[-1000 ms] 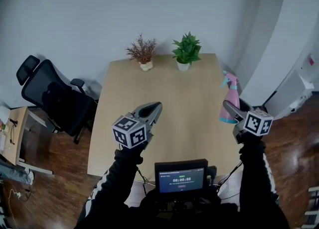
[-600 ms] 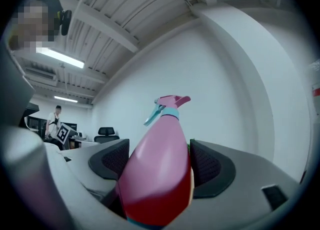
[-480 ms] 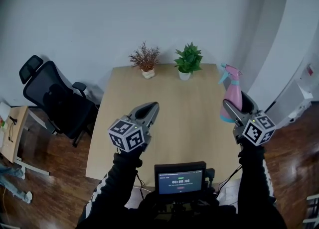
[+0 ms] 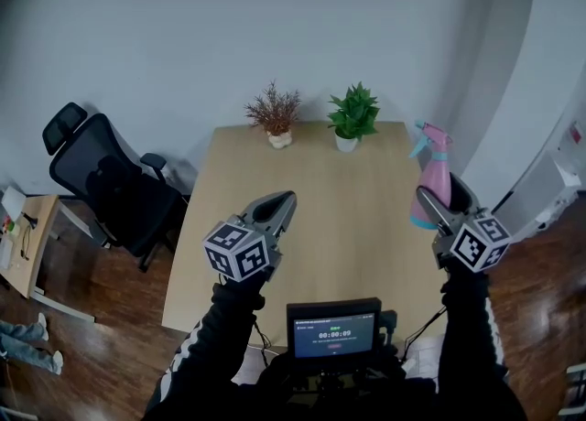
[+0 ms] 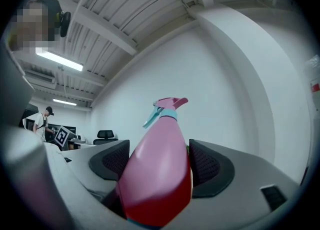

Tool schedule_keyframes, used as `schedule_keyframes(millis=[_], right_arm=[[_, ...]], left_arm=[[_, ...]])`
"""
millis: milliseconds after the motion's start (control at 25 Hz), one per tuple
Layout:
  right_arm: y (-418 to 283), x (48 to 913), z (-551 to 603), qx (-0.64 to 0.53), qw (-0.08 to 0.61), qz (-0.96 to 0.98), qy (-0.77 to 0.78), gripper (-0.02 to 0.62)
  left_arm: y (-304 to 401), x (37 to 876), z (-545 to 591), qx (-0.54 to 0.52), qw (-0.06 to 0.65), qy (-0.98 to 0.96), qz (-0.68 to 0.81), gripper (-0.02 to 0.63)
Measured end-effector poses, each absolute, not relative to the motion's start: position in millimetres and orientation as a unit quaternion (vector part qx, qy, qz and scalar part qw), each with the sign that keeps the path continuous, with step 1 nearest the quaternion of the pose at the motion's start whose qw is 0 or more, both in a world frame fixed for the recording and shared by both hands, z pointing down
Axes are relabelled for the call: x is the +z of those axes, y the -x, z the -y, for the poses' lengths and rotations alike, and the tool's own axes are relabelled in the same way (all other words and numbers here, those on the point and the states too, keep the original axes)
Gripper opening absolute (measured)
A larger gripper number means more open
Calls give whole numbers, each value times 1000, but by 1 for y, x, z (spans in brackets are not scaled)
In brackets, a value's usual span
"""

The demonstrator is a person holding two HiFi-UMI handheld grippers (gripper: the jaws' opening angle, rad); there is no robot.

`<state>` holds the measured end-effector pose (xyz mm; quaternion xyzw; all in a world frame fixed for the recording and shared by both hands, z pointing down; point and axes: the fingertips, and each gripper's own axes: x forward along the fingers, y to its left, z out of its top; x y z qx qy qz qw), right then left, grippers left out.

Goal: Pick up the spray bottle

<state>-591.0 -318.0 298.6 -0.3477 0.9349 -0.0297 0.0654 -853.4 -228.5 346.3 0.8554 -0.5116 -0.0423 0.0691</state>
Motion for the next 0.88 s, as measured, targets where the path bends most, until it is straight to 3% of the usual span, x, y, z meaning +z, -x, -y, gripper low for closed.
schedule_keyframes(millis=[440, 880], right_arm=[[580, 279, 289, 87, 106, -923, 361, 357], [566, 303, 297, 75, 105, -916, 380, 357]], left_arm=[[848, 353, 231, -64, 88, -851, 513, 3], [846, 369, 235, -52, 89, -855, 508, 3]])
